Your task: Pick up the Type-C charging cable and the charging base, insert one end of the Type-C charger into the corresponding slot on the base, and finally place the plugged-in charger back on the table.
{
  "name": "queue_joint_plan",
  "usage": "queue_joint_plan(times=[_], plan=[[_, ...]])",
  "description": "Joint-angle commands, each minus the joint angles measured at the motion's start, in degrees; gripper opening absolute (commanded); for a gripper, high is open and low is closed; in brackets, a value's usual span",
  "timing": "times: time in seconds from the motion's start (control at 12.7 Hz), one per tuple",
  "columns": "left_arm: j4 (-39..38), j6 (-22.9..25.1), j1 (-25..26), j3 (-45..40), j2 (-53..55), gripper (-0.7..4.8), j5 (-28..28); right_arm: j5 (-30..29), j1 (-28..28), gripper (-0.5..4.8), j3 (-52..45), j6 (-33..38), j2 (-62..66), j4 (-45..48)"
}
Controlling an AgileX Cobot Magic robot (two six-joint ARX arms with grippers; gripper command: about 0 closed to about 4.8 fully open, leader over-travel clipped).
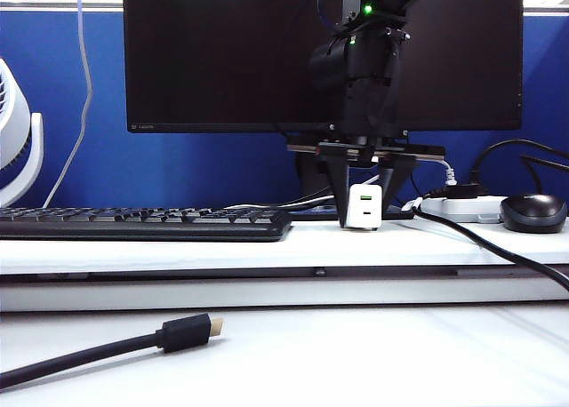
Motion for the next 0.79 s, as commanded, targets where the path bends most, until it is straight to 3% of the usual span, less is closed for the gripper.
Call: queue_joint_plan(times=[0.08, 0.16, 0.24, 0.31, 0.79], plan=[[-0.48, -0.17, 0.00, 0.15, -0.24, -0.06, -0.20, -1.84, 0.13, 2.03, -0.39, 0.04, 1.46, -1.09], [-0.44, -0.17, -0.02, 0.15, -0.26, -0.06, -0.17, -1.86, 0.13, 2.06, 0.17, 0.04, 1.31, -1.09], [-0.46, -0.20, -0.02, 0.15, -0.26, -0.06, -0.17, -1.84, 0.13, 2.65, 3.19, 0.02, 1.22, -1.49], [-0.42, -0.20, -0.02, 0.15, -0.26, -0.06, -0.15, -0.59, 0.13, 2.71, 8.61, 0.02, 1.25, -0.87], [-0.02, -1.73, -0.04, 0.15, -0.50, -0.05, 0.02, 2.16, 0.09, 2.51, 9.66, -1.44, 3.19, -2.12]])
